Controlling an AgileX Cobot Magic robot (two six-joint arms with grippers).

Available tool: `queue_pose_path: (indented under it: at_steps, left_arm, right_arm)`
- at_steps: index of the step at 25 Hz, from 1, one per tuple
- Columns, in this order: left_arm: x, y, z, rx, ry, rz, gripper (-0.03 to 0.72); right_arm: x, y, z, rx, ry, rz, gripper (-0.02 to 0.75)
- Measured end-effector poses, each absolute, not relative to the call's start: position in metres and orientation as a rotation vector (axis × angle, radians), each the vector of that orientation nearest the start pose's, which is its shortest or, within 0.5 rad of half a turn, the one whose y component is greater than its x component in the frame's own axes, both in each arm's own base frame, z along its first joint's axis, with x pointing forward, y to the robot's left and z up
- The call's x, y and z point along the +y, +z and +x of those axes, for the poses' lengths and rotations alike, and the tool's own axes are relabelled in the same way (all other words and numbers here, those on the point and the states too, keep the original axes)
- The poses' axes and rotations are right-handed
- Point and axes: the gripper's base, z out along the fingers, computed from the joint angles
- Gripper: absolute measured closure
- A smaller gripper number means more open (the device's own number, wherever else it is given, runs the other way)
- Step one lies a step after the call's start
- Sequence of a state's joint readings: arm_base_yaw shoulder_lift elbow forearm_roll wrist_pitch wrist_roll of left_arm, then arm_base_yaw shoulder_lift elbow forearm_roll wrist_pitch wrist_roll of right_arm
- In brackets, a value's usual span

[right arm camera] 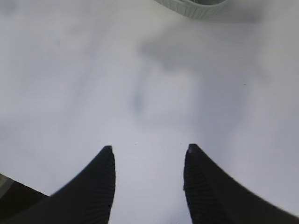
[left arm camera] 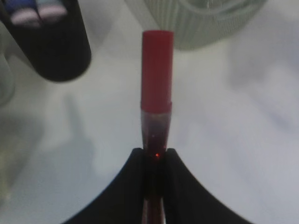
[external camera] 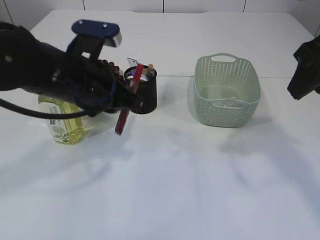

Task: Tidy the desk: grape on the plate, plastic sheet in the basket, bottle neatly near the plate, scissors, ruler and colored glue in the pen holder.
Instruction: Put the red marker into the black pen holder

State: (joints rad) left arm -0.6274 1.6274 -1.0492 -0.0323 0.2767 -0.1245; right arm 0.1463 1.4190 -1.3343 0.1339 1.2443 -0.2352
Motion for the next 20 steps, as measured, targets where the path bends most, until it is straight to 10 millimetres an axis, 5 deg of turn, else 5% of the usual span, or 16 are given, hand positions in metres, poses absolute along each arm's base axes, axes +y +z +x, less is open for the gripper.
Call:
queue_pose_path:
  at_steps: [11, 20]
  left_arm:
    - [-0.198, 0.297, 0.349, 1.848, -0.462, 0.336, 0.618]
    - [-0.209, 0.275, 0.418, 1.809, -0.435, 0.28, 0.618]
  right_arm:
    - [0.052, 0.345, 0.271, 2.758, 0.167, -0.501, 0.354]
    - [0.052, 0.345, 0.271, 2.758, 0.167, -0.501, 0.354]
